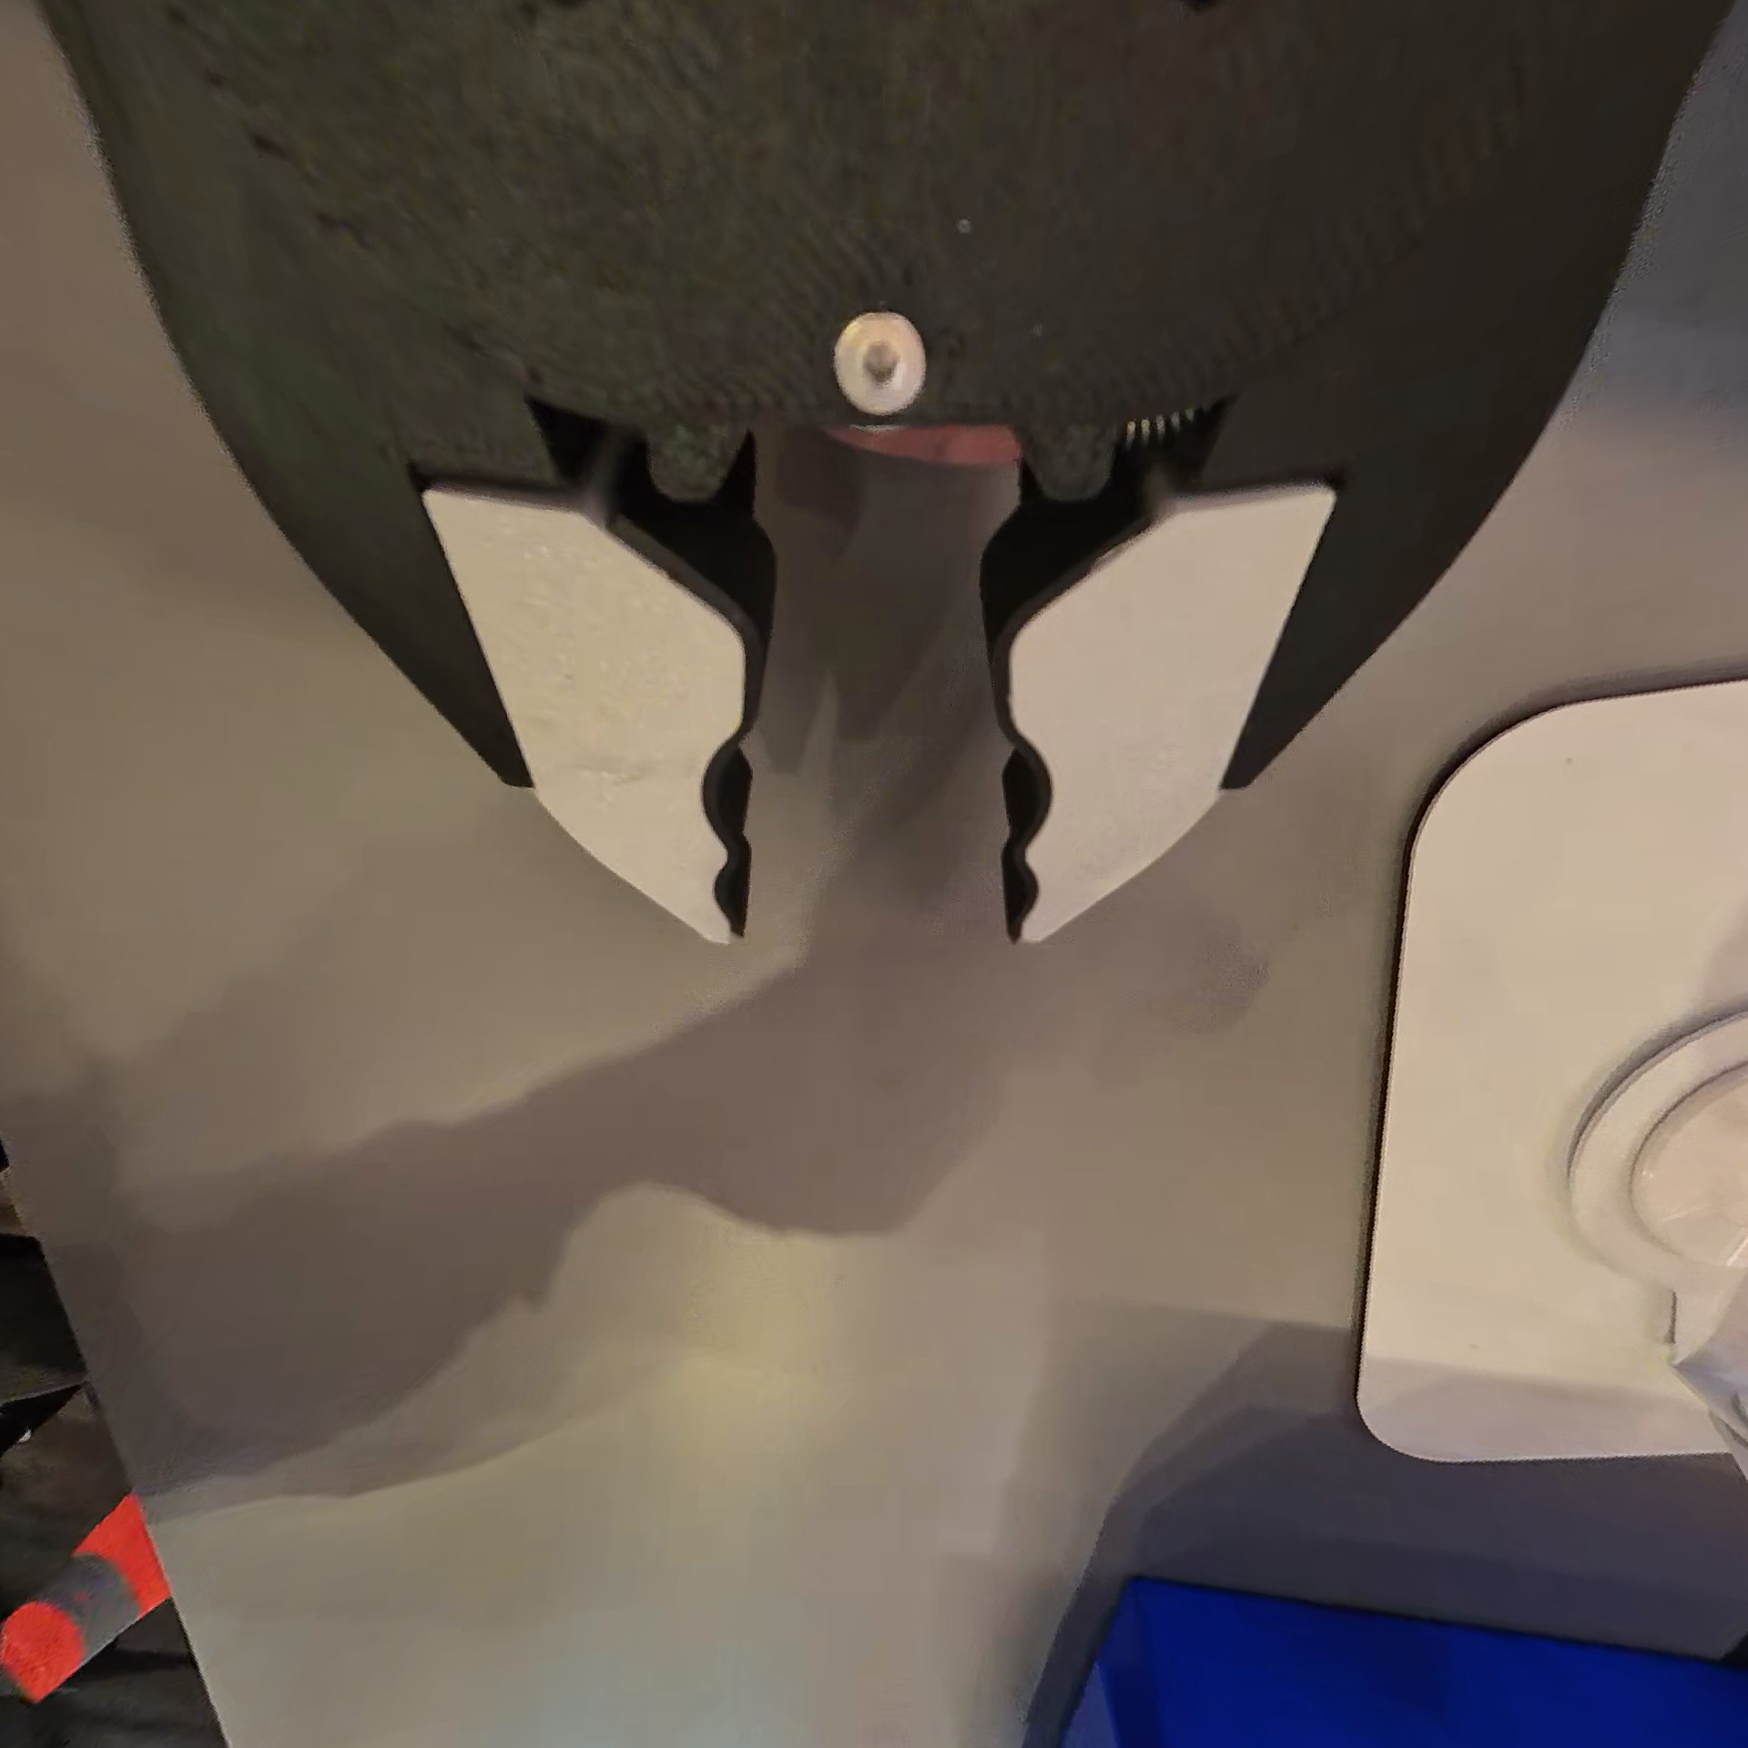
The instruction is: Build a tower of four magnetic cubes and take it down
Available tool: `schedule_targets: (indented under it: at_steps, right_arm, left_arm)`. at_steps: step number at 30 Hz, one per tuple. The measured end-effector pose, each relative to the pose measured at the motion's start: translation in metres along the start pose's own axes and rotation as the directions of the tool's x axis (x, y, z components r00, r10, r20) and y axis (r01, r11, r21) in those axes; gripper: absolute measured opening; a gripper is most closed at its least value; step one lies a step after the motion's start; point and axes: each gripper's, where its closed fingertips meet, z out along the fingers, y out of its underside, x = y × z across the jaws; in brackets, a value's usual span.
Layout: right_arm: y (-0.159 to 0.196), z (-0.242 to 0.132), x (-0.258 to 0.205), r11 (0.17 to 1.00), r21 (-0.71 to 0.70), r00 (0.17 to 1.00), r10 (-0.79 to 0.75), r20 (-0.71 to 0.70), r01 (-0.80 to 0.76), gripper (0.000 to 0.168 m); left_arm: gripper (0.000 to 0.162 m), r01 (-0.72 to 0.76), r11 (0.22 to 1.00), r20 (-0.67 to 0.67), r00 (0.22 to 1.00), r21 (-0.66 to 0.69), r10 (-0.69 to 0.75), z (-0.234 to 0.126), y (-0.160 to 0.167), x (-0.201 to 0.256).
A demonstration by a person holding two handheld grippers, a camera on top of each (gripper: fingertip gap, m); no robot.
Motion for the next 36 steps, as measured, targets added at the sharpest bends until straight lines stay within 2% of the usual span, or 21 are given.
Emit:
schedule_targets:
  at_steps: [3,7,9,13,17,21,29,36]
  right_arm:
    - [0.005,-0.025,0.056,0.994,0.039,0.988,0.107,-0.109,-0.104,0.050]
    - [0.038,-0.042,0.131,0.970,0.047,0.928,0.241,-0.284,-0.237,0.050]
    - [0.063,-0.038,0.162,0.947,0.044,0.884,0.312,-0.348,-0.317,0.050]
    - [0.110,-0.013,0.196,0.900,0.005,0.823,0.402,-0.401,-0.437,0.050]
    - [0.140,0.007,0.214,0.854,-0.010,0.770,0.463,-0.439,-0.520,0.050]
    - [0.158,0.020,0.223,0.830,-0.071,0.750,0.460,-0.476,-0.554,0.051]
    - [0.179,0.032,0.229,0.789,-0.216,0.752,0.406,-0.519,-0.575,0.051]
    - [0.183,0.038,0.227,0.785,-0.242,0.759,0.390,-0.522,-0.570,0.053]
  left_arm:
    - [0.048,0.005,1.000,-0.002,1.000,-0.001,-0.005,0.000,0.000,0.000]
    - [0.051,0.005,1.000,-0.003,1.000,-0.007,-0.005,0.001,0.001,0.000]
    - [0.052,0.009,1.000,-0.002,1.000,-0.013,-0.009,0.001,0.001,-0.001]
    - [0.053,0.011,1.000,0.000,1.000,-0.026,-0.011,0.003,0.003,-0.001]
    - [0.053,0.017,1.000,-0.001,1.000,-0.022,-0.017,0.002,0.002,-0.001]
    - [0.053,0.017,0.999,-0.002,1.000,-0.031,-0.017,0.003,0.003,-0.001]
    - [0.053,0.013,0.999,0.000,1.000,-0.044,-0.014,0.004,0.005,-0.001]
    - [0.054,0.009,0.999,0.002,1.000,-0.050,-0.009,0.005,0.005,-0.001]
